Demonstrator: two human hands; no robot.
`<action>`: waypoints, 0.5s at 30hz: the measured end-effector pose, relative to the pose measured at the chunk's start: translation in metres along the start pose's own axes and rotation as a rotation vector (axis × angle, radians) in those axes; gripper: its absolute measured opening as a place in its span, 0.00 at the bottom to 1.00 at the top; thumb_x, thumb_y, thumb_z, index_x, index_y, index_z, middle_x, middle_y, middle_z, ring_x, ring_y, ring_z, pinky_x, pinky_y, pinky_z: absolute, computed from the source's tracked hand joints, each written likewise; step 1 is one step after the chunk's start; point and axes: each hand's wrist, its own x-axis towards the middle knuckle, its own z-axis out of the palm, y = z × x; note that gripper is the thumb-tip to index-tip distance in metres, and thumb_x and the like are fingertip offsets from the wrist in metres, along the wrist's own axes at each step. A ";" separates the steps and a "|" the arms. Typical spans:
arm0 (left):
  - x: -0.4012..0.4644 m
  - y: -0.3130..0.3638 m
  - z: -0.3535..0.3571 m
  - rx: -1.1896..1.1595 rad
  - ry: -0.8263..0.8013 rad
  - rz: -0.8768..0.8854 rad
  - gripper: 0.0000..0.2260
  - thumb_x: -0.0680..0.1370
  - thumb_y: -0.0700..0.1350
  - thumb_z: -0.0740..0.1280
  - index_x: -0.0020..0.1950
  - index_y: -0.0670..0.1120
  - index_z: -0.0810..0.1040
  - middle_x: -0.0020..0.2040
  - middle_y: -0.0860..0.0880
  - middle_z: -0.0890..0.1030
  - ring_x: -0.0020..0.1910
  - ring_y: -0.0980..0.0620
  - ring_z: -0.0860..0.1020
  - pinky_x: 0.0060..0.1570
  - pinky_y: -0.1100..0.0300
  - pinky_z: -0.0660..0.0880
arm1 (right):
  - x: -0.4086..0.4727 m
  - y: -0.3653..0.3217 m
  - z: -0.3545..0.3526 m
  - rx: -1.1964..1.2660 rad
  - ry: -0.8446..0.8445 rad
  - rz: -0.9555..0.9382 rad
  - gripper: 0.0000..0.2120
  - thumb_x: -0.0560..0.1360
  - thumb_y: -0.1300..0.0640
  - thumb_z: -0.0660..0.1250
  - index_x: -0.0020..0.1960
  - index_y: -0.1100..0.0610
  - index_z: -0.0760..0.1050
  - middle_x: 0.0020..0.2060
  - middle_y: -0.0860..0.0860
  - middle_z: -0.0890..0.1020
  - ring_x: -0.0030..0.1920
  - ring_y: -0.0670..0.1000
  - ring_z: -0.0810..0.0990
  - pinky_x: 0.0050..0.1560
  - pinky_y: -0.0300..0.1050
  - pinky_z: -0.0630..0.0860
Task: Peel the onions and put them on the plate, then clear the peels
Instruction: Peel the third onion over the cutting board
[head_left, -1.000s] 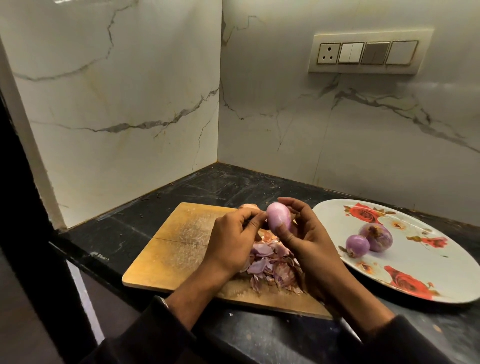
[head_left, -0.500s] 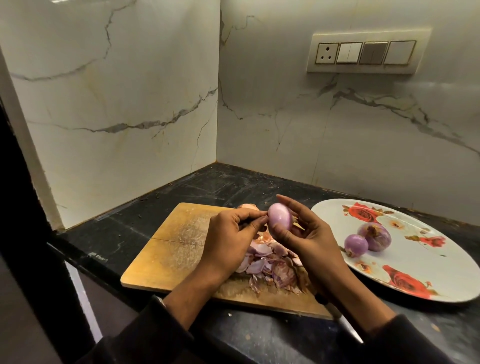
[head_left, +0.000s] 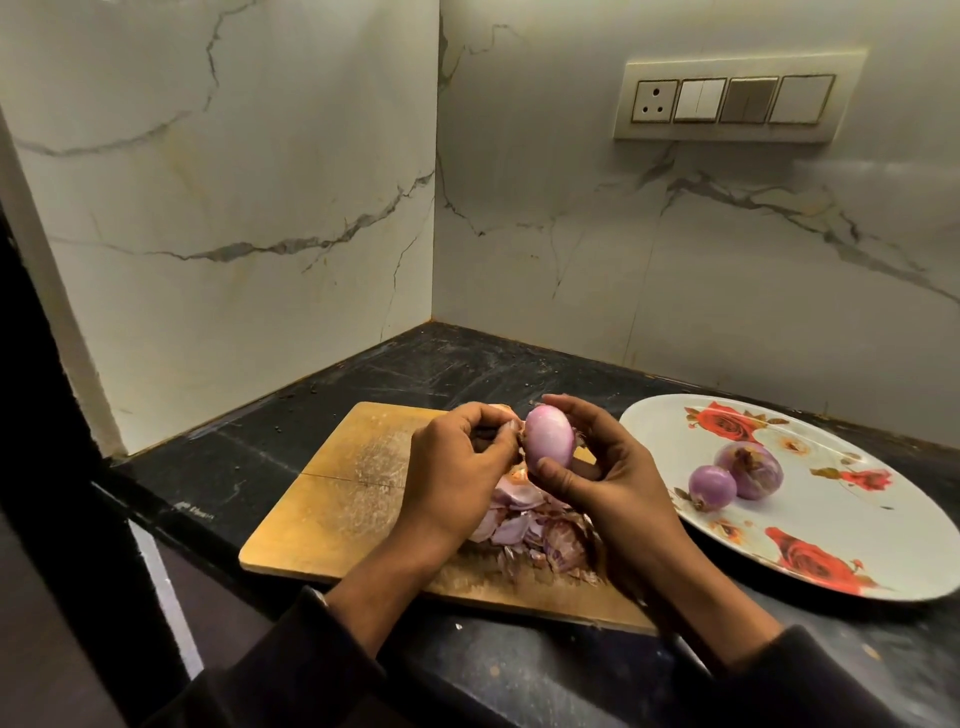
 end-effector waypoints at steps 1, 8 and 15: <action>0.001 -0.001 0.001 0.008 -0.010 -0.027 0.04 0.80 0.42 0.68 0.51 0.51 0.80 0.43 0.57 0.82 0.43 0.61 0.82 0.39 0.70 0.77 | 0.001 0.001 0.000 0.054 -0.003 0.028 0.27 0.70 0.70 0.75 0.65 0.49 0.79 0.64 0.51 0.81 0.58 0.55 0.85 0.54 0.49 0.83; -0.001 -0.002 0.003 0.081 -0.041 -0.016 0.16 0.85 0.49 0.57 0.46 0.45 0.81 0.40 0.47 0.82 0.40 0.50 0.80 0.40 0.49 0.78 | 0.005 -0.001 -0.004 0.191 0.027 0.079 0.27 0.69 0.69 0.75 0.64 0.48 0.80 0.62 0.52 0.81 0.60 0.55 0.84 0.55 0.49 0.82; 0.000 0.001 0.000 -0.014 -0.052 0.031 0.07 0.80 0.44 0.69 0.55 0.55 0.82 0.44 0.61 0.82 0.46 0.62 0.82 0.47 0.65 0.81 | 0.003 0.000 -0.004 0.130 0.055 0.066 0.26 0.72 0.71 0.73 0.64 0.48 0.80 0.62 0.49 0.82 0.60 0.53 0.84 0.56 0.49 0.82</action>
